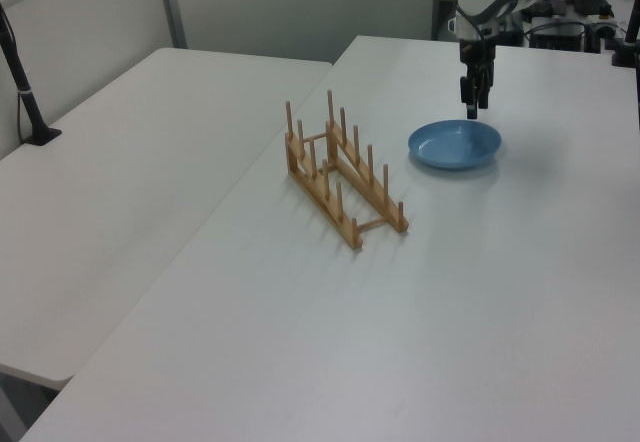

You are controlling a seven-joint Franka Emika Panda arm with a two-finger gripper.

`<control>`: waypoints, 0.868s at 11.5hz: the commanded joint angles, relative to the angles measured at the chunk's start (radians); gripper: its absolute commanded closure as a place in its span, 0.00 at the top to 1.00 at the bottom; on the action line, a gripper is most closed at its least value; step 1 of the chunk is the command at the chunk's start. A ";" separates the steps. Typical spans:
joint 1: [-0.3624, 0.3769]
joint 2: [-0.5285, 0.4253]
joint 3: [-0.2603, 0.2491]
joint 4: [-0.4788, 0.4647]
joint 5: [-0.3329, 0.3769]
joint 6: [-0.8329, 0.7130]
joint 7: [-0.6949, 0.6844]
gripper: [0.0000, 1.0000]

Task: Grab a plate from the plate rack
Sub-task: 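Open the gripper and raise it off the plate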

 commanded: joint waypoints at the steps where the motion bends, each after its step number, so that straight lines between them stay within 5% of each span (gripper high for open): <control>1: 0.131 -0.128 -0.034 -0.028 -0.044 0.008 0.178 1.00; 4: 0.298 -0.265 -0.034 -0.025 -0.166 -0.144 0.352 1.00; 6: 0.333 -0.358 -0.034 -0.034 -0.159 -0.166 0.365 1.00; 10: 0.368 -0.398 -0.034 -0.041 -0.161 -0.169 0.438 1.00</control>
